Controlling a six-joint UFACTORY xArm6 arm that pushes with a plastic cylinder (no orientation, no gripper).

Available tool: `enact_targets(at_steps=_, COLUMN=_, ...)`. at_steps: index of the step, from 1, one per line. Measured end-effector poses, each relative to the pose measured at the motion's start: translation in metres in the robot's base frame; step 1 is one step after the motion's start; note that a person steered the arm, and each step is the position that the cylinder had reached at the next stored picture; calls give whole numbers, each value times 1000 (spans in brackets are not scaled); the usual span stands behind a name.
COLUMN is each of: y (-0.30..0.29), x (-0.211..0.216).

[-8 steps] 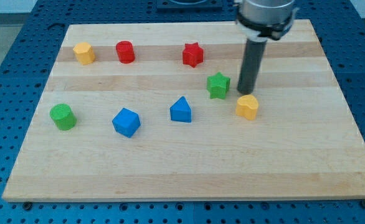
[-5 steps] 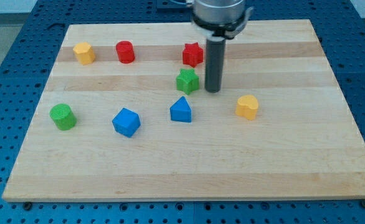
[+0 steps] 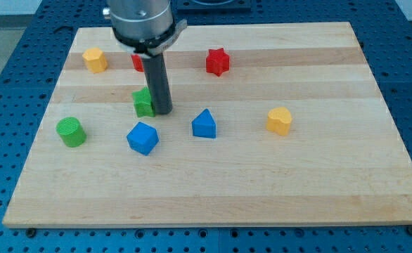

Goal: Push the green star and green circle left a bit

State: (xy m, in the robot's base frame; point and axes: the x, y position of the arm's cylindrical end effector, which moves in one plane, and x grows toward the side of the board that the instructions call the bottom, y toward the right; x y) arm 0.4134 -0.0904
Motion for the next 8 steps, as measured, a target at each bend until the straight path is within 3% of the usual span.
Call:
enact_targets(at_steps=2, y=-8, x=-28)
enact_targets(at_steps=4, y=-80, x=25)
enact_targets(at_steps=6, y=-68, x=18)
enact_targets(at_steps=8, y=-108, x=46)
